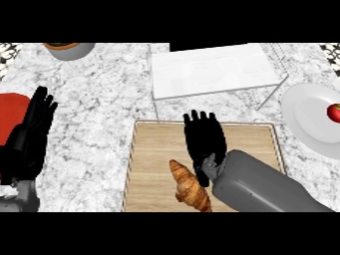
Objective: Pick the lemon from the tray and place it in the tiered shelf
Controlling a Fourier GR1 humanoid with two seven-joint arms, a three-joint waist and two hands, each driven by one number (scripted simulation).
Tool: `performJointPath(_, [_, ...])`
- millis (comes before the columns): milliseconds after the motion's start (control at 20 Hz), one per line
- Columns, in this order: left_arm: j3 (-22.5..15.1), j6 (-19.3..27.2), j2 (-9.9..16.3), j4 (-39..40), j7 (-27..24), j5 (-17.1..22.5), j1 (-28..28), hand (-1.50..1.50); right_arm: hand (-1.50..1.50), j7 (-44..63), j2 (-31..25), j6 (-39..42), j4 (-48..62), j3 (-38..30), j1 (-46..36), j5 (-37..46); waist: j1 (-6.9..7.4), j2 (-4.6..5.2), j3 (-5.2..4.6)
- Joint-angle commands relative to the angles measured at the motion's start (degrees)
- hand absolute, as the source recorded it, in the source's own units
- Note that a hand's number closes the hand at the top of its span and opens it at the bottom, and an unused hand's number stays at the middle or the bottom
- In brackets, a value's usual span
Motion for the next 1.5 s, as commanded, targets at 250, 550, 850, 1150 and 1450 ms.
performJointPath(250, [-1.6, 0.9, -3.4, -3.3, 3.5, -3.8, 0.4, 0.0, -1.5, -5.3, 1.2, 3.3, 1.9, -6.2, 5.7, 9.6, 0.12, 0.04, 0.02])
performJointPath(550, [1.4, -1.7, -2.8, -1.1, 3.1, -3.2, -1.7, 0.0, -1.5, -5.0, 6.6, 2.0, 2.3, -6.5, 10.2, 16.2, 0.03, 0.02, 0.02])
performJointPath(850, [4.6, -4.4, -2.8, 4.4, 1.6, -1.7, -5.1, 0.0, 1.5, -9.3, 11.4, 2.9, 13.2, -10.3, 9.0, 19.3, 0.11, 0.13, 0.01])
performJointPath(1150, [3.9, -4.5, -3.6, -0.6, 1.0, -2.6, -0.1, 0.0, 1.5, -22.1, 4.4, -0.2, 13.7, -8.3, 10.4, 25.0, 0.43, 0.11, 0.03])
performJointPath(1450, [3.3, -2.4, -4.7, 1.3, 4.3, -5.2, -5.9, 0.0, 1.5, -12.9, 15.2, -8.4, 12.7, -9.2, 14.6, 27.1, 0.08, 0.16, 0.05])
